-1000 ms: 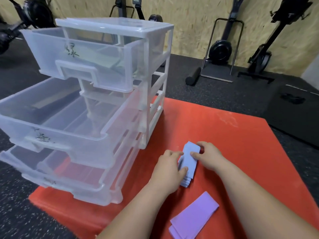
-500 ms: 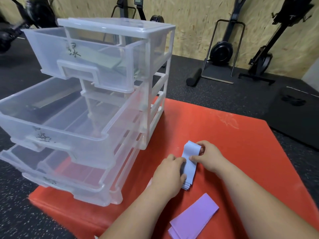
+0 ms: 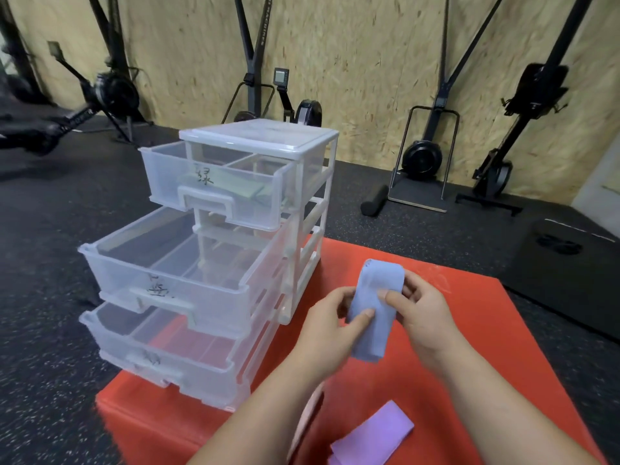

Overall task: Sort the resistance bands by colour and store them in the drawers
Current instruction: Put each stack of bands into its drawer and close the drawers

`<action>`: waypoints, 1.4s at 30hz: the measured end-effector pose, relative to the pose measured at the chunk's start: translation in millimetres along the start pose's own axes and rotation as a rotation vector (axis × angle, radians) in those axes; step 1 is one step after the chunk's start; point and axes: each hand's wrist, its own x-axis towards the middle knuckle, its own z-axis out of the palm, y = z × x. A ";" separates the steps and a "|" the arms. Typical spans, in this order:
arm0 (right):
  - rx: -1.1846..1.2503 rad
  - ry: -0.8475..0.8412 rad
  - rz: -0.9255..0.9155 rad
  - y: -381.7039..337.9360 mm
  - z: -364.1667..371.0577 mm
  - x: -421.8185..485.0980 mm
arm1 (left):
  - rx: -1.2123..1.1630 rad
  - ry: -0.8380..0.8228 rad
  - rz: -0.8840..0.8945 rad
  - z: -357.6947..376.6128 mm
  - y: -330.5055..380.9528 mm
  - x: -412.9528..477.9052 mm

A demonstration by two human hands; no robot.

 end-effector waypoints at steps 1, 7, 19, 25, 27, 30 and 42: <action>0.056 0.000 0.002 -10.8 2.3 -4.4 | -0.011 0.002 0.005 -2.3 13.0 -2.0; 0.243 -0.141 0.075 -68.3 26.3 -42.9 | -0.013 0.138 0.066 -21.8 83.0 -20.3; 0.061 -0.304 -0.055 -145.7 90.9 -51.1 | 0.307 0.389 0.191 -124.8 141.4 -73.3; -0.299 -0.463 -0.049 -179.0 149.1 -14.7 | 0.415 0.633 0.163 -188.6 81.9 -107.2; -0.406 -0.508 -0.049 -188.5 173.5 -3.4 | 0.450 0.674 0.060 -202.2 60.3 -112.0; -0.646 -0.582 -0.102 -198.3 210.6 13.6 | 0.468 0.695 -0.062 -215.0 39.4 -113.9; -1.080 -0.772 -0.176 -161.7 303.0 47.7 | 0.366 0.709 -0.059 -218.6 14.3 -103.0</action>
